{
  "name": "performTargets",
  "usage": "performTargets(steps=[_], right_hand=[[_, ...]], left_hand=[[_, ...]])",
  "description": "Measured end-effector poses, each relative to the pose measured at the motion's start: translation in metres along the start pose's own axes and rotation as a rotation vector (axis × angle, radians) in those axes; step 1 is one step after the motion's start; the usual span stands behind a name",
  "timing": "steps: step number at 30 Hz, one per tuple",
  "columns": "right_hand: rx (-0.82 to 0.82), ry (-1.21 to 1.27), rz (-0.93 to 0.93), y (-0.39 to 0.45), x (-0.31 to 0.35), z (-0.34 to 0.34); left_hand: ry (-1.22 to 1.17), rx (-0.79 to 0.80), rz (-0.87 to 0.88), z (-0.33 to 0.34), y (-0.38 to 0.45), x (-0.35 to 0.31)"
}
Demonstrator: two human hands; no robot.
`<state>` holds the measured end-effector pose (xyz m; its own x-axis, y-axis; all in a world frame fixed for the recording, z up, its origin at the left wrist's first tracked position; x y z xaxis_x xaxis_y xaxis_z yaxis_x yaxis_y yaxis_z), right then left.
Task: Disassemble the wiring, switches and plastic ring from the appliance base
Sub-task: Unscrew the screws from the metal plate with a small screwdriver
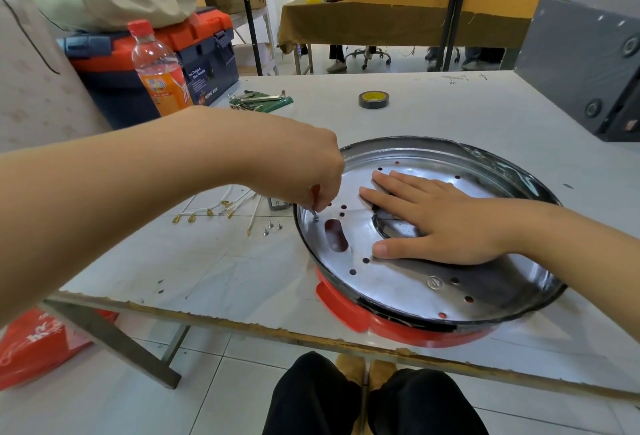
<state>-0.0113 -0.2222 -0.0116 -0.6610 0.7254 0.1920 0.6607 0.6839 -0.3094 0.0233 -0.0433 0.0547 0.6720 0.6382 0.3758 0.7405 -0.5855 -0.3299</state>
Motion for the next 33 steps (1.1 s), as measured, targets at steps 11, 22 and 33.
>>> performTargets(steps=[11,22,33], right_hand=[[-0.008,-0.005,-0.003,0.0,0.0,0.0],[-0.01,0.004,0.002,-0.001,0.001,0.0],[-0.014,-0.004,-0.006,0.001,-0.002,0.001]], left_hand=[[0.222,0.028,-0.066,-0.004,0.002,-0.005],[0.47,-0.151,0.012,-0.007,-0.002,-0.013],[0.327,-0.032,-0.107,-0.01,-0.001,-0.008]])
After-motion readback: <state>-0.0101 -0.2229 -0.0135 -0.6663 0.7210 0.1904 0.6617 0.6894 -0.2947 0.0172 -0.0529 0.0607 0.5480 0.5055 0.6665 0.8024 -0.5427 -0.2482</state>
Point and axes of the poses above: each hand's wrist, its own y-axis towards the middle knuckle, its own z-axis out of the palm, x = y × z, the point moved 2 cm from there along y, towards the middle knuckle, and after that the axes turned 12 degrees about -z, right-handed, at the moved point
